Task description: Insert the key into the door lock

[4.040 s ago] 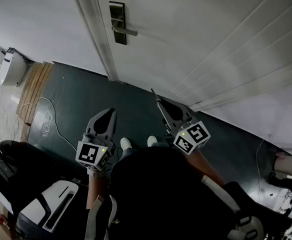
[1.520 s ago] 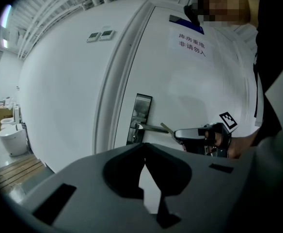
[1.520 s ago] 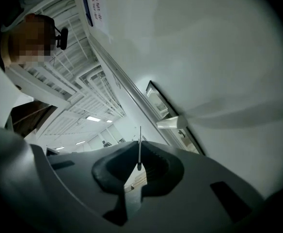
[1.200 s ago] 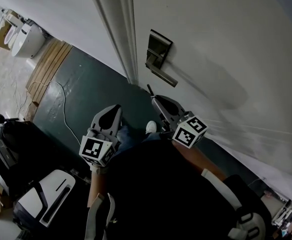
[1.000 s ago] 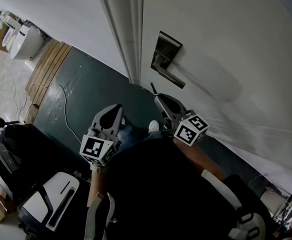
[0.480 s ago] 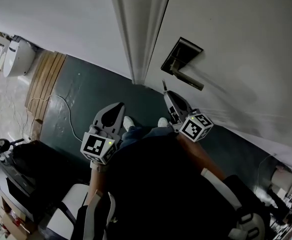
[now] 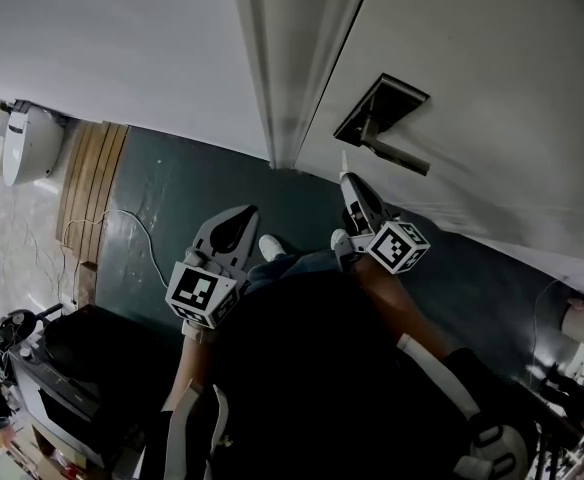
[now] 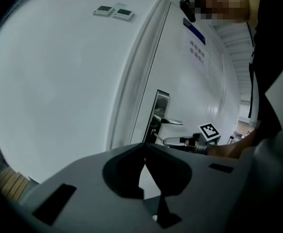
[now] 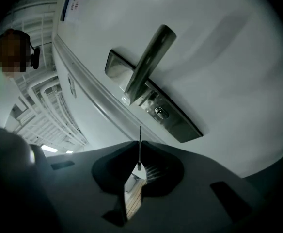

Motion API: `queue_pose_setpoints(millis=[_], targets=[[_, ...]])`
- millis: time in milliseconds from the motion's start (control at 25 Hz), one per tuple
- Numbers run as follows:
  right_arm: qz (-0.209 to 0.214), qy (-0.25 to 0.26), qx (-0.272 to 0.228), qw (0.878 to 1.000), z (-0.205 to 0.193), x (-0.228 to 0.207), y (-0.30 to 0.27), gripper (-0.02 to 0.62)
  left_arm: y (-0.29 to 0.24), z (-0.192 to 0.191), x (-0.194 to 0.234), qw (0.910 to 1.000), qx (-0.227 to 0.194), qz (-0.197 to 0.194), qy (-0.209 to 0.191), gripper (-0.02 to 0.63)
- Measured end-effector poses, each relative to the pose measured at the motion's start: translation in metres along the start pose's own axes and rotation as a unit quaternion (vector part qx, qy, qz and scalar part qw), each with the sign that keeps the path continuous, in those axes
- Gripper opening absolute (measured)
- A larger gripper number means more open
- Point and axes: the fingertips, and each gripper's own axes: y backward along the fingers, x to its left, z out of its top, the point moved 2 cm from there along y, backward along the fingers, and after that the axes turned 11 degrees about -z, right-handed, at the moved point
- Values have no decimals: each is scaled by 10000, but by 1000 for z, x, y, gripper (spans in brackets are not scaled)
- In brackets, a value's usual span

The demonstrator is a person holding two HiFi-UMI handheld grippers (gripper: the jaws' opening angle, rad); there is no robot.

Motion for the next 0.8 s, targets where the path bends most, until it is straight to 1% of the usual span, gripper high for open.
queue_pose_setpoints(millis=[160,360,600,800], targets=[[-145,-350,-237,9990,1,-13,-4,32,1,-5,3,9996,157,-202,-75,9],[-191,-688,-497,9962,4,-19,-8,33,3,-10,7,9989,288,-357,-107,9],[-102,-1043,-726,9918,10,-24,-12,34,5,-17,14,9982,385,-451,-125,9],[-106,-1493,-823,9853,14,-24,-15,34,8,-17,16,9977,429,-518,-117,9]])
